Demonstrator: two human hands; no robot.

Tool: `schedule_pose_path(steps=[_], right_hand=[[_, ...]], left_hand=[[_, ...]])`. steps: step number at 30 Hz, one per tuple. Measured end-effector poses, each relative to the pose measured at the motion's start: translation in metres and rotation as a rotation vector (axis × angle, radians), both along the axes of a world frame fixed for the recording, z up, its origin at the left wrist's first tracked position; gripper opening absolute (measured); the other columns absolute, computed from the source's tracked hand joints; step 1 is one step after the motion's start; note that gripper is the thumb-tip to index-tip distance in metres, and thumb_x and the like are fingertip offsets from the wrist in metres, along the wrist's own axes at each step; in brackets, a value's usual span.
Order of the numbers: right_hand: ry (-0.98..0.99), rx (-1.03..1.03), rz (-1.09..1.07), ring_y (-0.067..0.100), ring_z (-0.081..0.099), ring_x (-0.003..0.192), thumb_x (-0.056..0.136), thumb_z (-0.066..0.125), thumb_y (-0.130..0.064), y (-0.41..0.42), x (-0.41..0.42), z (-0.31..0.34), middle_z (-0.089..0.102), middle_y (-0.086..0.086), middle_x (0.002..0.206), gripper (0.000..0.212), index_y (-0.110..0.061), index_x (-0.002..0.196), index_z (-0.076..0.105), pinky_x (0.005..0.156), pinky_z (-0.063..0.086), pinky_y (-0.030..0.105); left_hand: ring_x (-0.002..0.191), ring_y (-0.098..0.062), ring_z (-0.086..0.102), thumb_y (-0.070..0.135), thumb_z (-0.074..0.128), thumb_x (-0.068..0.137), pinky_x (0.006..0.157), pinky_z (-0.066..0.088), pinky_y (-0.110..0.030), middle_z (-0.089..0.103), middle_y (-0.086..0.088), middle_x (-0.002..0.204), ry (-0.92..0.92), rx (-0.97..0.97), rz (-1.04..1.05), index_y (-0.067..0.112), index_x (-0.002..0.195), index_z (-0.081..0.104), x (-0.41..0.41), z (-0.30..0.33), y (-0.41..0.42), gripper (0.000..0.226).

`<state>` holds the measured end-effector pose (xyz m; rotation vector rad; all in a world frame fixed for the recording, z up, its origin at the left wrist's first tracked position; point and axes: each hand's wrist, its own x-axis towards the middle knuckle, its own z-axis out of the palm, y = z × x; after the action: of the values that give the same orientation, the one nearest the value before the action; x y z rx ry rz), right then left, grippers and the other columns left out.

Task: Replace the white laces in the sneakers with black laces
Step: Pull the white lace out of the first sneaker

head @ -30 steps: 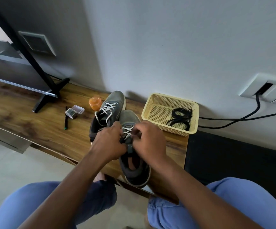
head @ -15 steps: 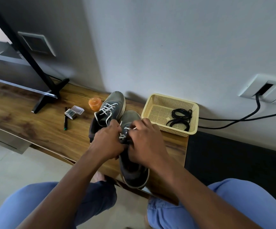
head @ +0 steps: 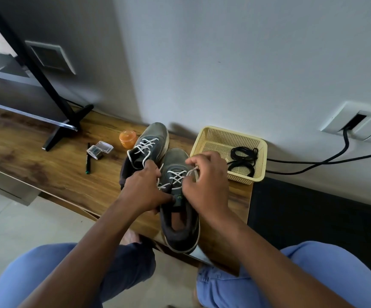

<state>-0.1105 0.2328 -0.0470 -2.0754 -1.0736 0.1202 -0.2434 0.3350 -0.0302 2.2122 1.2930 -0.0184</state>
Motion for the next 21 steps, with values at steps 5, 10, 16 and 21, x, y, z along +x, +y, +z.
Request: schedule_pose_path(steps=[5,10,16,21], right_hand=[[-0.465,-0.333,0.343,0.029,0.05,0.12,0.062,0.054,-0.033,-0.002,-0.016,0.006,0.063,0.001,0.113,0.037,-0.017,0.091,0.072,0.1,0.036,0.05],[-0.506,-0.318,0.322,0.029,0.053,0.116,0.07,0.067,-0.025,-0.002,-0.011,-0.002,0.066,0.0,0.101,0.013,-0.017,0.079,0.072,0.1,0.037,0.054],[-0.336,-0.188,0.179,0.021,0.052,0.1,0.074,0.072,-0.032,0.002,-0.006,-0.006,0.064,-0.008,0.096,0.008,-0.024,0.078,0.074,0.088,0.04,0.043],[0.191,0.029,-0.147,0.018,0.063,0.091,0.077,0.078,-0.031,0.005,0.025,-0.006,0.067,-0.011,0.086,0.012,-0.029,0.068,0.071,0.076,0.048,0.032]], left_hand=[[0.067,-0.021,0.072,0.036,0.084,0.07,0.067,0.054,-0.034,0.07,-0.001,0.076,-0.004,0.006,-0.008,0.023,0.106,0.042,0.0,-0.004,0.003,0.057],[0.064,-0.021,0.071,0.034,0.086,0.071,0.071,0.06,-0.038,0.071,0.0,0.084,-0.016,0.022,-0.02,0.022,0.11,0.043,0.0,-0.004,0.003,0.058],[0.042,-0.014,0.068,0.025,0.085,0.077,0.044,0.045,-0.016,0.072,-0.002,0.079,-0.004,-0.025,-0.006,0.021,0.107,0.043,0.001,0.004,-0.002,0.052],[0.046,-0.016,0.07,0.023,0.089,0.076,0.043,0.047,-0.014,0.072,-0.005,0.082,-0.026,-0.068,0.002,0.021,0.109,0.043,0.0,0.008,-0.004,0.057]])
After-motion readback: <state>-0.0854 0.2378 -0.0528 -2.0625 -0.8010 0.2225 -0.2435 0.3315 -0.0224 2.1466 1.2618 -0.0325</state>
